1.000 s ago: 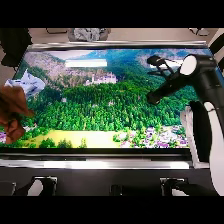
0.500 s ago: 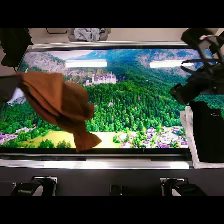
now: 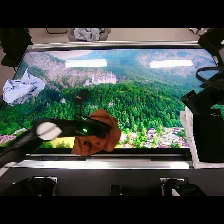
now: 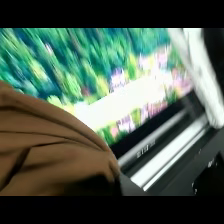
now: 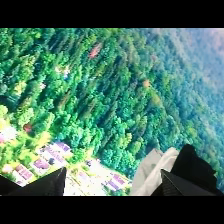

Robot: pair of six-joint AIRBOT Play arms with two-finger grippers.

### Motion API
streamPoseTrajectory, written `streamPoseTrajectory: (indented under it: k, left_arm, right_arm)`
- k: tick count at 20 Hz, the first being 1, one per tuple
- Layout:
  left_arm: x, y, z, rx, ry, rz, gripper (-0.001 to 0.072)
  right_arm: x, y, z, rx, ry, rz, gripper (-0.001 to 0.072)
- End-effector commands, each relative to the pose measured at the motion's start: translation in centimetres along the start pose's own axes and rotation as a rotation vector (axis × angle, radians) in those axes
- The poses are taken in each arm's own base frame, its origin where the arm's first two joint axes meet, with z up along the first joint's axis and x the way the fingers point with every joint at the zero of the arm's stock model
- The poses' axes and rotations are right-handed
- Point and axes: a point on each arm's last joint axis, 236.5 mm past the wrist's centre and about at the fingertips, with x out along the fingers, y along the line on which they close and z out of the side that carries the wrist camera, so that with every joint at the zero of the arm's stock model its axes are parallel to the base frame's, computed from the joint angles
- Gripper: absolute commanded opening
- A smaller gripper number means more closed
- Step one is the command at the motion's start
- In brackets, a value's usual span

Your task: Fold the shirts.

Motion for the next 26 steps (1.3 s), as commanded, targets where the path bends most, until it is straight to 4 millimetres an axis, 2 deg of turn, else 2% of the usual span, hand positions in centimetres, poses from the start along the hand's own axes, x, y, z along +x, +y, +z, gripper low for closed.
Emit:
streamPoseTrajectory:
  k: [1, 2, 3, 4, 6, 7, 8, 9, 10, 11, 13, 14, 16, 17, 21, 23, 26]
  left_arm:
    - [6.6, -1.2, -5.9, 0.001, 0.193, 0.004, 0.0524]
    - [6.2, -0.9, -5.5, -0.007, 0.213, 0.008, 0.071]
    - [4.9, -0.3, -4.0, 0.017, 0.211, 0.024, 0.0714]
    - [2.9, 1.3, -1.9, 0.048, 0.199, 0.073, 0.0714]
    - [-3.7, 7.0, 3.2, 0.094, 0.142, 0.265, 0.0713]
    - [-7.2, 10.1, 4.9, 0.08, 0.114, 0.367, 0.0713]
    - [-10.7, 13.5, 5.6, 0.035, 0.1, 0.466, 0.0714]
    - [-13.3, 16.5, 5.1, -0.029, 0.106, 0.536, 0.0713]
    - [-15.1, 19.2, 3.5, -0.113, 0.134, 0.583, 0.0713]
    - [-16.0, 21.3, 1.5, -0.193, 0.169, 0.608, 0.0713]
    - [-15.7, 24.2, -4.0, -0.32, 0.269, 0.625, 0.0713]
    - [-14.8, 24.7, -6.9, -0.357, 0.328, 0.614, 0.0713]
    - [-12.1, 24.3, -11.9, -0.388, 0.439, 0.543, 0.0713]
    - [-10.7, 23.9, -13.3, -0.395, 0.452, 0.504, 0.0713]
    - [-7.2, 22.4, -15.6, -0.413, 0.452, 0.421, 0.0712]
    - [-6.3, 21.9, -16.6, -0.411, 0.476, 0.405, 0.0712]
    - [-5.2, 21.6, -16.3, -0.406, 0.459, 0.388, 0.0711]
  right_arm:
    - [0.4, -0.9, -0.3, 0.005, 0.019, -0.036, 0.0676]
    - [0.9, -0.8, -0.5, 0.004, 0.043, -0.024, 0.0676]
    - [1.7, -0.6, -0.7, 0.004, 0.069, -0.009, 0.0676]
    - [2.4, -0.4, -1.1, 0.004, 0.101, 0.01, 0.0677]
    - [4.5, 0.2, -1.7, 0.003, 0.169, 0.054, 0.0677]
    - [5.6, 0.8, -1.9, 0.003, 0.201, 0.091, 0.0677]
    - [6.9, 1.9, -2.1, 0.004, 0.227, 0.148, 0.0676]
    - [8.2, 3.7, -2.1, 0.007, 0.24, 0.225, 0.0676]
    - [9.4, 5.7, -2.4, 0.014, 0.251, 0.308, 0.0676]
    - [10.5, 8.1, -2.9, 0.02, 0.262, 0.409, 0.0677]
    - [12.2, 12.2, -4.9, 0.037, 0.301, 0.563, 0.0677]
    - [12.9, 14.0, -6.4, 0.049, 0.338, 0.629, 0.0678]
    - [14.0, 16.8, -9.1, 0.073, 0.401, 0.719, 0.0684]
    - [14.4, 17.9, -10.3, 0.081, 0.422, 0.756, 0.0687]
    - [15.5, 21.0, -13.4, 0.078, 0.485, 0.819, 0.0696]
    - [15.8, 22.4, -13.9, 0.047, 0.491, 0.829, 0.0699]
    - [16.0, 24.1, -13.9, -0.005, 0.481, 0.836, 0.0715]
